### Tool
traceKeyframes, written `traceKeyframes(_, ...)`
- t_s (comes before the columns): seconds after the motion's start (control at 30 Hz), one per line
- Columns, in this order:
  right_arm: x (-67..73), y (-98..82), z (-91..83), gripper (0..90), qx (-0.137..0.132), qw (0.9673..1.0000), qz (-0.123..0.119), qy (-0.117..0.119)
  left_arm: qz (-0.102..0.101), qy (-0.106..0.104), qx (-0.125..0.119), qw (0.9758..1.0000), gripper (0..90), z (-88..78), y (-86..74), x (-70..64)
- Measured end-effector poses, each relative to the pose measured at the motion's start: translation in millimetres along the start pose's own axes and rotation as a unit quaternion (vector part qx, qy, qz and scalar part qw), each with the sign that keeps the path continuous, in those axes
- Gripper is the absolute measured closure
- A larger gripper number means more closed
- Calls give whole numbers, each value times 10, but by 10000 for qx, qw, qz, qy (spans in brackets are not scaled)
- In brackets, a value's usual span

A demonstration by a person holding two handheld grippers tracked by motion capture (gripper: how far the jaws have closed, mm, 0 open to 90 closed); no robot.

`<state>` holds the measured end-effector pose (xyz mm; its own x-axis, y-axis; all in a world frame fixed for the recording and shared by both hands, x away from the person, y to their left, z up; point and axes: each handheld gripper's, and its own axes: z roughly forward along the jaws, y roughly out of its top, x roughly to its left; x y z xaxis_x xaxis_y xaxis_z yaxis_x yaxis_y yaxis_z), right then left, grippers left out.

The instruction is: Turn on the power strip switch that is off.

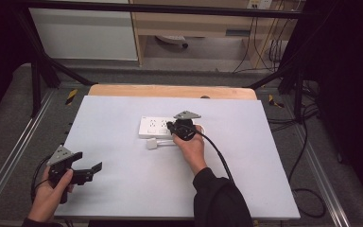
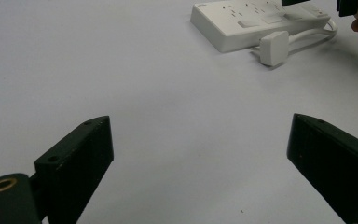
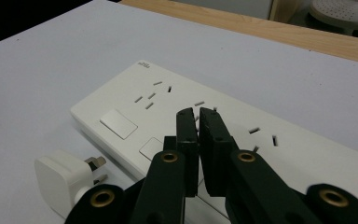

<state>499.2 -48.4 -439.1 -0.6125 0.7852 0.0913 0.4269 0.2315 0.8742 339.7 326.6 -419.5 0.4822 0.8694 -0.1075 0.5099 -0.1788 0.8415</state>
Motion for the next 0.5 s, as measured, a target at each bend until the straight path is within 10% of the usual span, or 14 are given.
traceKeyframes(0.5, 71, -43, 68, 900, 34, 9999, -92, 88, -6, -2, -9, 10000, 71, -4, -1, 4)
